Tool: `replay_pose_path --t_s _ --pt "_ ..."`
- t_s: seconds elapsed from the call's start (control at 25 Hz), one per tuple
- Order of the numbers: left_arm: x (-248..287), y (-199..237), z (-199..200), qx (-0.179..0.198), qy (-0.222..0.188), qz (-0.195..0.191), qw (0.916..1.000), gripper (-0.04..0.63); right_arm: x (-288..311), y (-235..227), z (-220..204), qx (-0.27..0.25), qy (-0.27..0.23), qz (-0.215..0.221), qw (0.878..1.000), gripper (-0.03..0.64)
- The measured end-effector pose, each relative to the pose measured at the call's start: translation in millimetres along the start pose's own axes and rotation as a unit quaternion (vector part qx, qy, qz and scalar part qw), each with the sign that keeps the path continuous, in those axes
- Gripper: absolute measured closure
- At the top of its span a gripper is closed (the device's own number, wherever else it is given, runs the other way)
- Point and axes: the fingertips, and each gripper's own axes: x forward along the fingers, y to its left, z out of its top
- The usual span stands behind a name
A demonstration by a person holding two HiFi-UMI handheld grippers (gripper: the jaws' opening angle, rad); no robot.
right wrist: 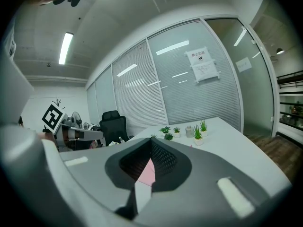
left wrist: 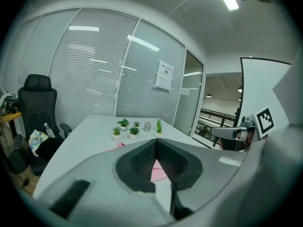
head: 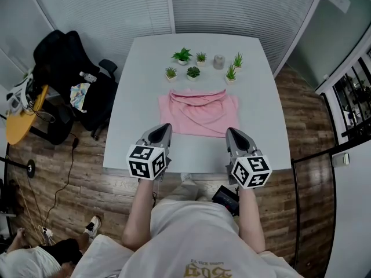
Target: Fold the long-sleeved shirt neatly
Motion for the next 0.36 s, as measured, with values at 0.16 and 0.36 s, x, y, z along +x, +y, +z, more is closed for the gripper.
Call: replay_pose_path --t_s 0.16,0.36 --pt "-1.0 -5.0 -3.3 0.001 0.003 -0.004 1.0 0.588 -2.0 2.1 -0.6 -0.001 0.001 0.002 1.0 0.606" --pt "1.4 -6.7 -3.2 -0.001 0.005 -0.006 1.0 0.588 -1.9 0.1 0.9 -0.001 0.001 0.002 1.0 0.606"
